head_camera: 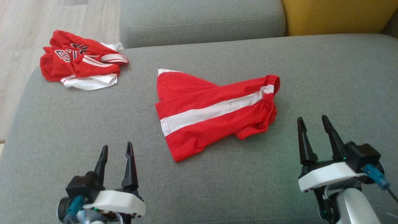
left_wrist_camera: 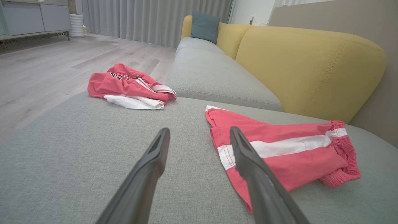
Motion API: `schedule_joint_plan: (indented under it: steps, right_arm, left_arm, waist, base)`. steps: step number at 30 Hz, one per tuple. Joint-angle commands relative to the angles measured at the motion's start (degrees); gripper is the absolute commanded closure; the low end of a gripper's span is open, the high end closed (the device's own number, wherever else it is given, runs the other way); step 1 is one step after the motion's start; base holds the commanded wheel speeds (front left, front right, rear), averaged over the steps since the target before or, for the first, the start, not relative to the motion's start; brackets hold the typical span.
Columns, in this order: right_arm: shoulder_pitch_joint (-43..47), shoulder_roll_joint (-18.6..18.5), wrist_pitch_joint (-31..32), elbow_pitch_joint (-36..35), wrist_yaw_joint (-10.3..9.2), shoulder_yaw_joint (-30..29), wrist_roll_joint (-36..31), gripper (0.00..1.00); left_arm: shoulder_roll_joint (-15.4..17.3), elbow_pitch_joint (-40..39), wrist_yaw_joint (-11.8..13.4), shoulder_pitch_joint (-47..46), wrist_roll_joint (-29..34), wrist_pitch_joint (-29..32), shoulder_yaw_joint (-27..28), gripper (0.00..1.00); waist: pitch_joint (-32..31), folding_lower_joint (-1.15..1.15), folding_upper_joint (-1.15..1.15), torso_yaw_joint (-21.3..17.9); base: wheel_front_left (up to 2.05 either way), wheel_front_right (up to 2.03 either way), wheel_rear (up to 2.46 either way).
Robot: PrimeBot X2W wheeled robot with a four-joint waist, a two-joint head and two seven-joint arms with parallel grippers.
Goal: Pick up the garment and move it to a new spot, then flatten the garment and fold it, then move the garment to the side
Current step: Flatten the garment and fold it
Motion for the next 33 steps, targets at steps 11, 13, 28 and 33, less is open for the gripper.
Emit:
schedule_joint_plan:
  steps: [11,13,28,33]
  right_arm:
    - [-12.0,-1.2,10.6,3.3,-0.05,0.4,-4.9,0.0]
    - [-15.4,-2.3,12.9,5.7,-0.05,0.2,-4.5,0.0]
    - [-27.2,-8.7,21.4,18.3,-0.05,5.3,3.5,0.0]
    - [-29.5,-10.1,21.7,21.4,-0.05,7.6,5.8,0.0]
  left_arm:
    - [0.0,-1.9,0.3,-3.0,0.0,-0.7,-0.5,0.0]
    - [0.0,-1.9,0.3,-3.6,-0.3,-0.7,-1.0,0.0]
    - [0.0,-1.5,0.5,-5.6,-0.9,-0.7,-2.6,0.0]
    - [0.0,-1.4,0.5,-6.1,-1.0,-0.7,-2.9,0.0]
  waist:
    - [4.2,0.0,0.0,1.7]
    - [5.5,0.0,0.0,2.6]
    - [10.1,0.0,0.0,6.2]
    - [11.0,0.0,0.0,6.8]
  base:
    - [0.0,0.0,0.0]
    - [0.0,0.0,0.0]
    - [0.0,0.0,0.0]
    - [0.0,0.0,0.0]
